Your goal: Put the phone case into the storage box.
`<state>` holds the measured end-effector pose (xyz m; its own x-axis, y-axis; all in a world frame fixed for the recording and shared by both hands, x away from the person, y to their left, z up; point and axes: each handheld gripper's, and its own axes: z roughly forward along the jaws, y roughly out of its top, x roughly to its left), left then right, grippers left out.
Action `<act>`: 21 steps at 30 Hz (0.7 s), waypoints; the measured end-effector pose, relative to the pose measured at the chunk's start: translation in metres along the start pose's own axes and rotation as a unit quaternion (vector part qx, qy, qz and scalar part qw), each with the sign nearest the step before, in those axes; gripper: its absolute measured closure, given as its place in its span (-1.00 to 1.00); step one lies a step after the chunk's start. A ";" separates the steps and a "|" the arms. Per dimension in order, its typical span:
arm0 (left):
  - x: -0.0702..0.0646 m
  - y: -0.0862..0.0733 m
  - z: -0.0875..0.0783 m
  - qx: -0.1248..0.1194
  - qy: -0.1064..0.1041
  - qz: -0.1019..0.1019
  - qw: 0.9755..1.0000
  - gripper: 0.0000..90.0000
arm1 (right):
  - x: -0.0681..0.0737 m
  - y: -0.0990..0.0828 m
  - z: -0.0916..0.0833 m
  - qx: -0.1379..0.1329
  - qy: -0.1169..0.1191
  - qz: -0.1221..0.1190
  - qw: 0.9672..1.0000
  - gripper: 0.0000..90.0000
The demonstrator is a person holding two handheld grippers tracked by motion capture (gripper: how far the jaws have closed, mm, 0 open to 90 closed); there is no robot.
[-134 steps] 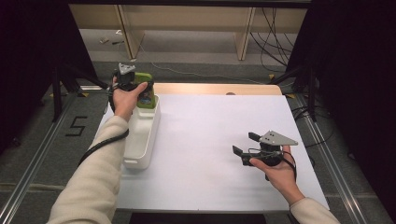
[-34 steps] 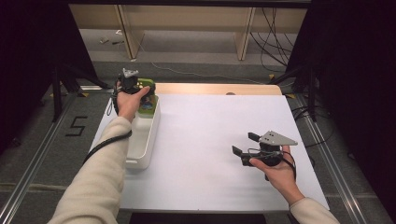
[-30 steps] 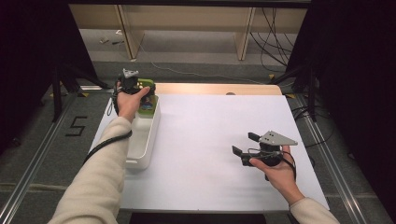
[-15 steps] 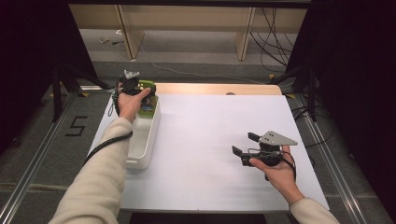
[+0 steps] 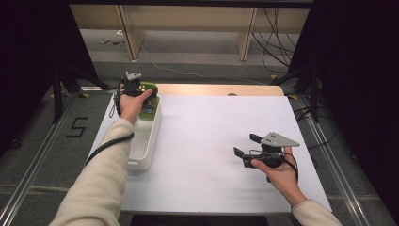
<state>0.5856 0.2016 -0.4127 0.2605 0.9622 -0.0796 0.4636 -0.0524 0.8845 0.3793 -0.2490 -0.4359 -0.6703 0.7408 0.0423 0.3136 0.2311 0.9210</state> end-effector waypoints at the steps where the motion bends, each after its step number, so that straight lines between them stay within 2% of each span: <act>1: 0.000 0.000 0.000 0.001 0.000 0.000 1.000 -0.65 | 0.000 0.000 0.000 0.000 0.000 0.000 1.000 -0.64; 21: 0.000 -0.002 0.005 0.009 -0.003 -0.001 1.000 -0.66 | 0.000 0.000 0.000 -0.001 -0.001 0.000 1.000 -0.64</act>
<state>0.5888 0.2008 -0.4166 0.2646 0.9607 -0.0842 0.4786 -0.0550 0.8763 0.3794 -0.2492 -0.4360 -0.6694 0.7417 0.0419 0.3129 0.2304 0.9214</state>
